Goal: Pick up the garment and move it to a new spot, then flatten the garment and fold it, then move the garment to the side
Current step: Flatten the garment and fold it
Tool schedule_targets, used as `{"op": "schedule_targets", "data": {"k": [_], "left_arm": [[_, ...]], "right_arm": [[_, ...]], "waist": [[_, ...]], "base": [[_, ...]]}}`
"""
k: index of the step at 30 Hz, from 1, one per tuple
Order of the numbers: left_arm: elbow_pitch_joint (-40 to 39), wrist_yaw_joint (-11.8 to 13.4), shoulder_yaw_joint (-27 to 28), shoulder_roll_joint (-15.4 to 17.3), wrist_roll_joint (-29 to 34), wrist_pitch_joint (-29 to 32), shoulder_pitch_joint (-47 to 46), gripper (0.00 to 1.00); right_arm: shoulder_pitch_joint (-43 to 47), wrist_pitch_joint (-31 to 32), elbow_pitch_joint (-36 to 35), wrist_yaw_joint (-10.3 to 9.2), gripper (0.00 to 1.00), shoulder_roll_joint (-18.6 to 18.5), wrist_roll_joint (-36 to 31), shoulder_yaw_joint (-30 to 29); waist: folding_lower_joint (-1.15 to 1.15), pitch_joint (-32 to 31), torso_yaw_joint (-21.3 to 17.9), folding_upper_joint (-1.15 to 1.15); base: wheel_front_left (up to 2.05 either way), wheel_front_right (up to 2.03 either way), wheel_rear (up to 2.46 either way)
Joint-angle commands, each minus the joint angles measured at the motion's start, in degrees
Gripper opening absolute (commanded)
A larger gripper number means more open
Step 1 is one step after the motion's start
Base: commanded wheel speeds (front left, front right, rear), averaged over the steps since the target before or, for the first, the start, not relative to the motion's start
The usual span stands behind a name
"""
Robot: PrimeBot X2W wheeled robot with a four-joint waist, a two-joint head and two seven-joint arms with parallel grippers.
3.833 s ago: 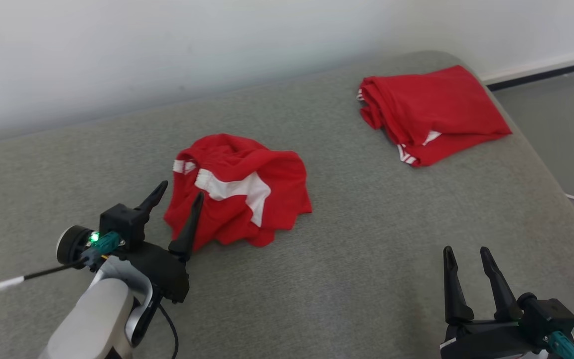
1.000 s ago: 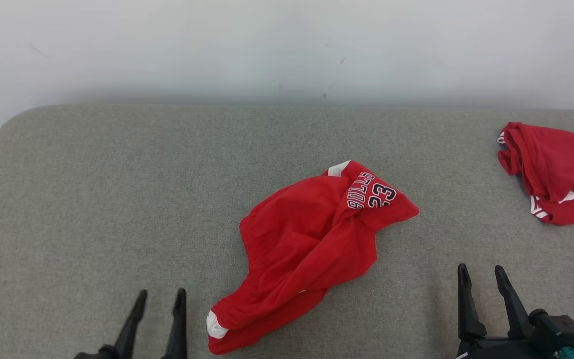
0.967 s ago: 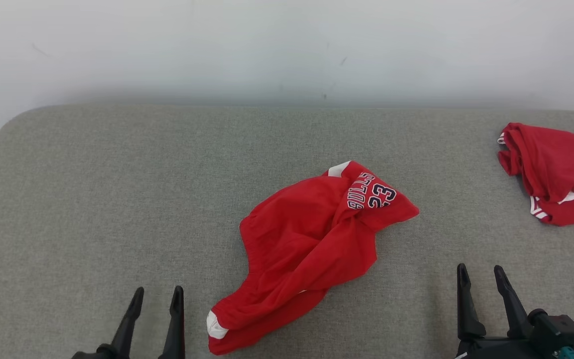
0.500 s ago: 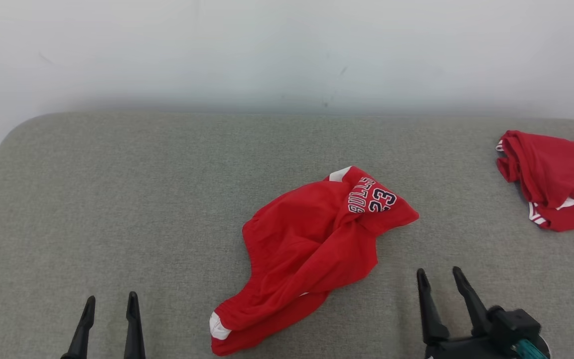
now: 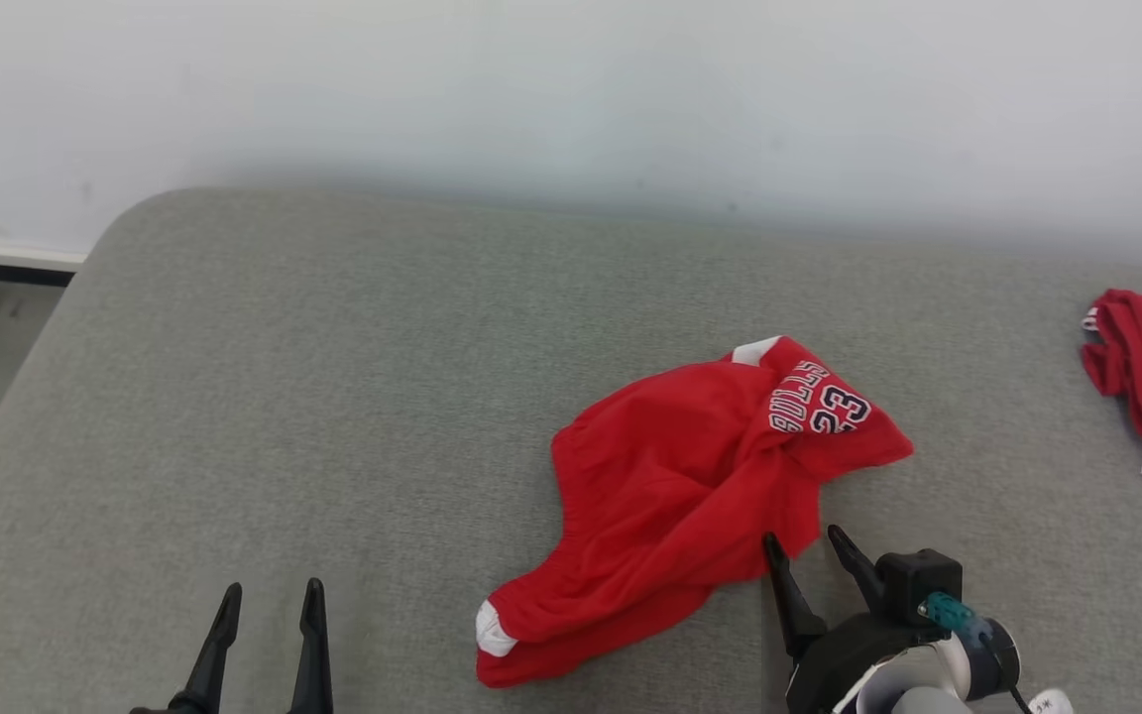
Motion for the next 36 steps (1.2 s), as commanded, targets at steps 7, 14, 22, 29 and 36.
{"op": "schedule_targets", "data": {"k": [7,14,22,29,36], "left_arm": [[0.73,0.0,-0.14,-0.14,-1.06,-0.16,0.84,1.0],[0.9,0.0,0.41,-0.16,-2.03,-0.16,1.65,1.0],[1.29,0.0,-0.21,-0.16,-3.5,-0.16,1.99,1.0],[1.46,-0.01,-0.72,-0.15,-4.13,-0.16,0.27,1.0],[1.48,-0.02,-0.61,-0.15,-4.38,-0.16,-0.94,1.0]], "right_arm": [[-3.11,-0.26,6.26,0.05,0.0,-0.14,2.16,0.1],[0.2,-0.25,1.27,0.05,0.0,-0.63,4.06,-1.92],[10.44,-0.26,-11.86,0.05,0.0,-2.51,3.36,-4.75],[20.39,-0.25,-24.1,0.05,0.0,-3.65,1.85,-6.94],[24.63,0.02,-31.4,0.05,0.0,-4.81,0.1,-7.68]], "waist": [[0.0,-1.27,2.88,0.0],[0.0,-2.2,0.67,0.0],[0.0,-1.61,-3.08,0.0],[0.0,0.06,-6.93,0.0],[0.0,1.37,-8.39,0.0]], "base": [[0.0,0.0,0.0],[0.0,0.0,0.0],[0.0,0.0,0.0],[0.0,0.0,0.0],[0.0,0.0,0.0]]}}
